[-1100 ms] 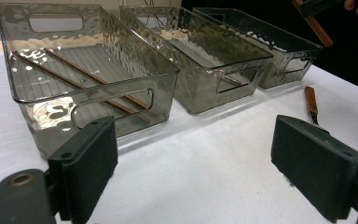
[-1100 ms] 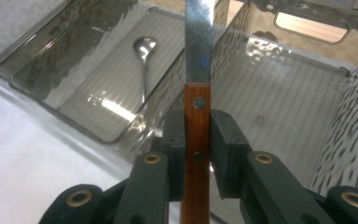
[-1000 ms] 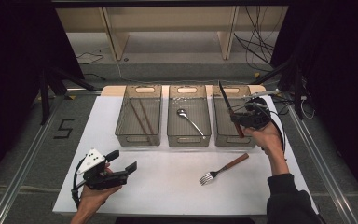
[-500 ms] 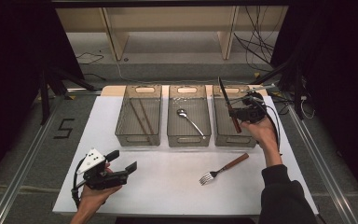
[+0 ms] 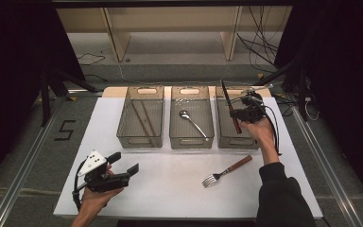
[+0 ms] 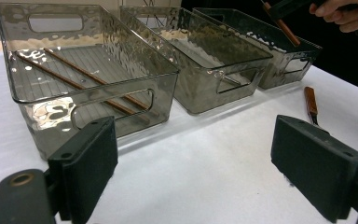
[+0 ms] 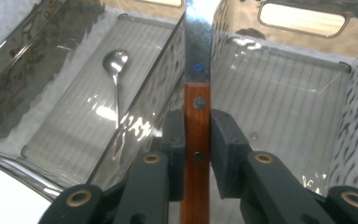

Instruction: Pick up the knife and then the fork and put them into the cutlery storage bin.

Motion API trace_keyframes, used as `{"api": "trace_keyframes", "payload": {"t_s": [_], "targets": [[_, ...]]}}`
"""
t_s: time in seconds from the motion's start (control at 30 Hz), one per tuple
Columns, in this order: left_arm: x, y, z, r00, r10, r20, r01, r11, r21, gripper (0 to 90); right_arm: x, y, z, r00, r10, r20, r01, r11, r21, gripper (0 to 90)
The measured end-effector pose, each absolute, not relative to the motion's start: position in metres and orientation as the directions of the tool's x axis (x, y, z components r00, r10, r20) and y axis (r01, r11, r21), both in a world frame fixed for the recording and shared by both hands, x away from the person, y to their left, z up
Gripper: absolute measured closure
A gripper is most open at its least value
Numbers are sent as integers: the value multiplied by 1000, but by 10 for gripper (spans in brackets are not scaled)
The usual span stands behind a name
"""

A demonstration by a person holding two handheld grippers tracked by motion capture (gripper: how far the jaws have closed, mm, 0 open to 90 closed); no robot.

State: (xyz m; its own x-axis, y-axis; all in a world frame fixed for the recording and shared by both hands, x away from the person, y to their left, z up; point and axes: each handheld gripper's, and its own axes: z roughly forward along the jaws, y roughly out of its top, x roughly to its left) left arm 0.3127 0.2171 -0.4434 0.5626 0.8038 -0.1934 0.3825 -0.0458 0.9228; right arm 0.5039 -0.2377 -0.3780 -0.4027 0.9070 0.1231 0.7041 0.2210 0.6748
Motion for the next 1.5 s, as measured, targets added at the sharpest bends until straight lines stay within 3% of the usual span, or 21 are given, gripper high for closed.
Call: {"api": "trace_keyframes", "payload": {"t_s": [1.4,1.47,1.5], "targets": [[312,217,-443,567,801,-191,380,-48,924,139,516,-233,-409,-308,942,135,799,179,574,765],[312,217,-443,567,801,-192,380,-47,924,138,516,-234,-412,-298,945,134,805,173,567,747],[312,217,-443,566,801,-193,380,-47,924,137,516,-234,-413,-296,944,143,809,168,564,682]]}}
